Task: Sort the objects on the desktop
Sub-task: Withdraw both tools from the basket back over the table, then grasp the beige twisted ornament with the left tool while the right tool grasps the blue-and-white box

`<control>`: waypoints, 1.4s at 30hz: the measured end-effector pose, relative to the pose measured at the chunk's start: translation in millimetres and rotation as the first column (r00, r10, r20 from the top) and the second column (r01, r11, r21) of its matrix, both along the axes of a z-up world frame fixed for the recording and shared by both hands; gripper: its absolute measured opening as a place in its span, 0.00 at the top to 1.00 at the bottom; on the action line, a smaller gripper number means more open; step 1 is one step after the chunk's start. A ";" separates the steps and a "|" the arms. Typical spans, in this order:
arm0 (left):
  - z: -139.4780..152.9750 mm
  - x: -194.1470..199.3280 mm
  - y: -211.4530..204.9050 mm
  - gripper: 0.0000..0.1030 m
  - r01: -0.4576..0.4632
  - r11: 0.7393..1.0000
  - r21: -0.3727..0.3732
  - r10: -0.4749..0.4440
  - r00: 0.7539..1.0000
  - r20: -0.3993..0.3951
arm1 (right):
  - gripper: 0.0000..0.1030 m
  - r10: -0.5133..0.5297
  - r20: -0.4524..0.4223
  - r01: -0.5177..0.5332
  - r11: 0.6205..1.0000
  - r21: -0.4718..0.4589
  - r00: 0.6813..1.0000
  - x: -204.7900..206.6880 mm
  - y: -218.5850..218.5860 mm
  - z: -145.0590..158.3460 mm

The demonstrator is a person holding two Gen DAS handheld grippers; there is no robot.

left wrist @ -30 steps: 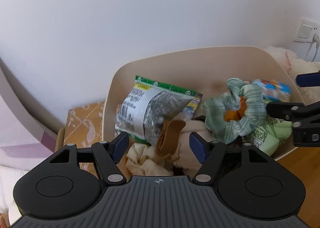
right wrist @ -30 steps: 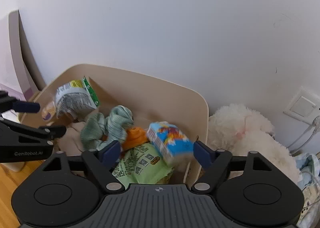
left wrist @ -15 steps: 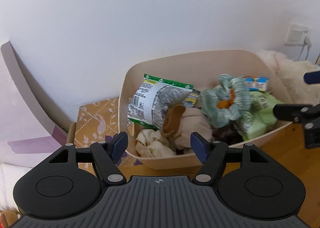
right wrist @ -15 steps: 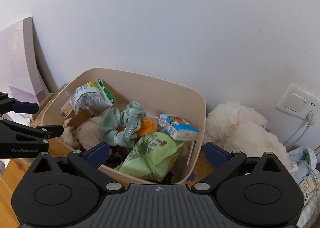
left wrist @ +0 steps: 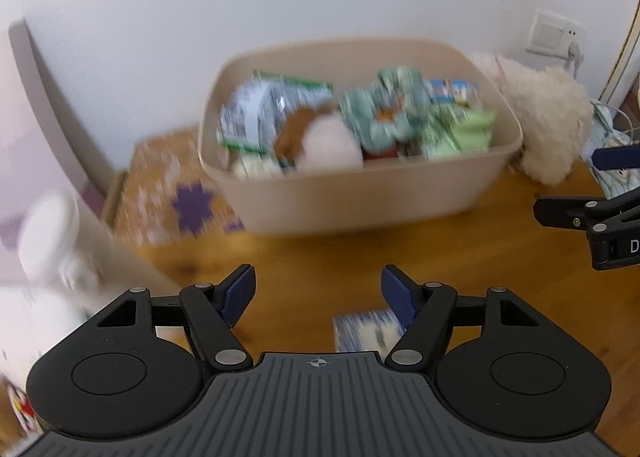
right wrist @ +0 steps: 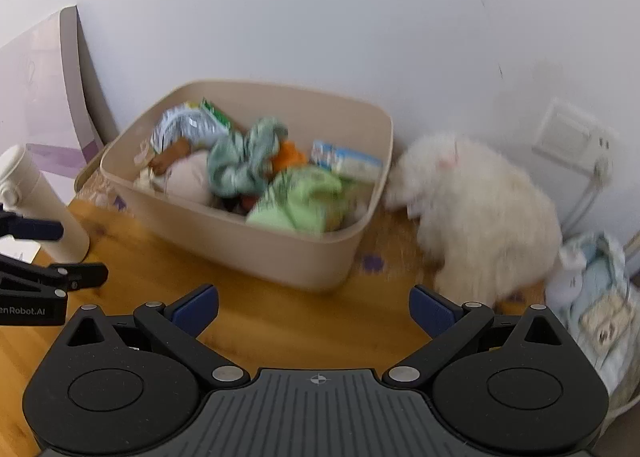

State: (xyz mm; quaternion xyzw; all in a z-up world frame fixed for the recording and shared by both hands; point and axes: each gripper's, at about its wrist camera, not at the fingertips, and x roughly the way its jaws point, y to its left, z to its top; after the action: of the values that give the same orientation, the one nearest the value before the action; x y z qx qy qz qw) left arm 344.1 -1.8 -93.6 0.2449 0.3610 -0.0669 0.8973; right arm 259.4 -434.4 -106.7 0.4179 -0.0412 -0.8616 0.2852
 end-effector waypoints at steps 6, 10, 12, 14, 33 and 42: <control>-29.9 -21.5 6.5 0.31 -0.020 0.999 -0.029 0.018 0.997 -0.076 | 0.00 0.005 0.074 -0.006 1.000 0.013 0.997 26.3 0.8 -24.4; -52.7 -28.5 5.8 0.31 -0.028 0.999 -0.021 0.025 0.992 -0.126 | 0.00 0.017 0.104 -0.020 0.999 0.025 0.994 40.5 -3.9 -35.1; -63.0 -29.2 5.6 0.31 -0.025 1.000 -0.007 0.024 0.988 -0.150 | 0.00 0.024 0.116 -0.027 0.999 0.027 0.993 45.2 -6.7 -38.8; -73.3 -28.9 6.8 0.31 -0.018 1.000 0.008 0.019 0.983 -0.180 | 0.00 0.030 0.126 -0.035 0.999 0.031 0.992 49.0 -10.0 -42.1; -90.4 14.7 44.6 0.31 -0.180 0.983 0.037 0.184 0.965 -0.188 | 0.00 0.038 0.216 -0.053 0.997 0.062 0.976 60.2 -31.1 -68.3; -80.1 30.7 76.5 0.30 -0.231 0.973 0.020 0.230 0.955 -0.185 | 0.00 0.113 0.228 -0.130 0.990 0.061 0.967 51.9 -63.8 -76.5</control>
State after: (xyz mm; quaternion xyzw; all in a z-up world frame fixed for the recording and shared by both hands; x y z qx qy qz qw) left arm 374.9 74.7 -173.6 0.1930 0.4691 0.0152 0.8617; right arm 311.3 -498.2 -183.2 0.5245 -0.0151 -0.7908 0.3151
